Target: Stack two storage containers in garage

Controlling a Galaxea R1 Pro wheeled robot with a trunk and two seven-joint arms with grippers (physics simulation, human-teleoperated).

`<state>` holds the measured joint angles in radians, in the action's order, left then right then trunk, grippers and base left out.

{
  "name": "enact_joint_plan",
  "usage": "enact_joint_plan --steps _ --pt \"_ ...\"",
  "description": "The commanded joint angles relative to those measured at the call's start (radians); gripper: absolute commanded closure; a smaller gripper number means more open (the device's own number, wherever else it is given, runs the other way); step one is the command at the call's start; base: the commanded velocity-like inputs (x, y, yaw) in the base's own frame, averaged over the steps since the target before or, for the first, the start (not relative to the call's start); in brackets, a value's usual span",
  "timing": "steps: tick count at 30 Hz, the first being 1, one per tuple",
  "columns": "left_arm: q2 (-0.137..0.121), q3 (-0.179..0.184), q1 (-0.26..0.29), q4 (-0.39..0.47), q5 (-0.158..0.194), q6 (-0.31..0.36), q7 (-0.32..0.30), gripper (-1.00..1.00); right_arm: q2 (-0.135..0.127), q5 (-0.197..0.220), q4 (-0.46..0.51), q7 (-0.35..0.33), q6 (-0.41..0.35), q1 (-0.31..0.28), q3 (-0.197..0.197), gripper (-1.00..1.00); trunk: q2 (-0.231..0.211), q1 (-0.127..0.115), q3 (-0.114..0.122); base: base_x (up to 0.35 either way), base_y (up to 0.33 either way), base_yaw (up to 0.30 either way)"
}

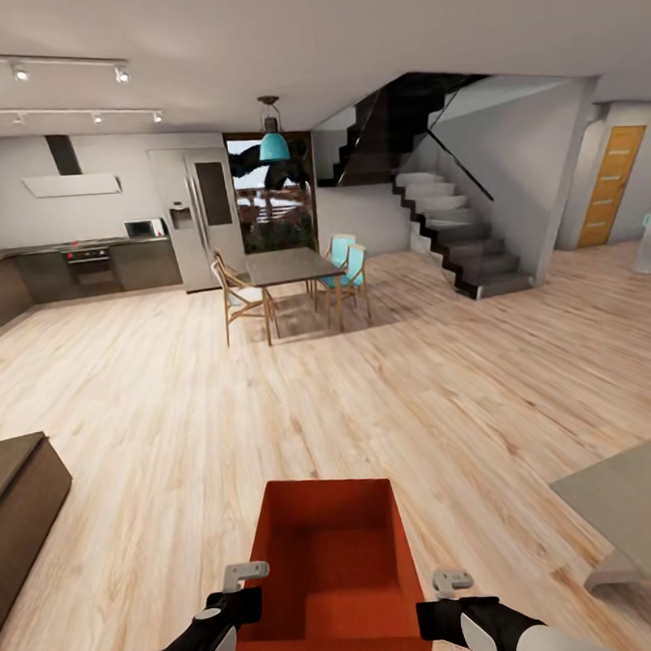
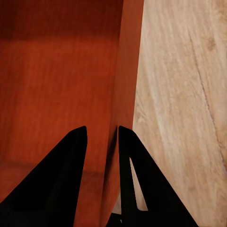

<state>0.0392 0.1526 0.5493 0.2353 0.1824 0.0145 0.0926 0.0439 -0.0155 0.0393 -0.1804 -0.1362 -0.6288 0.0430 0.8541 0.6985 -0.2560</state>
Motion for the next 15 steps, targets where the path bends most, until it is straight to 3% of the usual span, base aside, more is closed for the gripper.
enact_joint_plan --steps 1,15 --pt "-0.001 0.031 0.0 -0.002 0.026 0.002 0.007 1.0 -0.022 -0.004 0.06 -0.004 0.03 -0.001 0.02 1.0 0.001 0.001 -0.001 0.334 0.075 0.0" --pt "-0.001 0.031 0.0 -0.002 0.026 0.002 0.007 1.0 -0.022 -0.004 0.06 -0.004 0.03 -0.001 0.02 1.0 0.001 0.001 -0.001 0.334 0.075 0.0"
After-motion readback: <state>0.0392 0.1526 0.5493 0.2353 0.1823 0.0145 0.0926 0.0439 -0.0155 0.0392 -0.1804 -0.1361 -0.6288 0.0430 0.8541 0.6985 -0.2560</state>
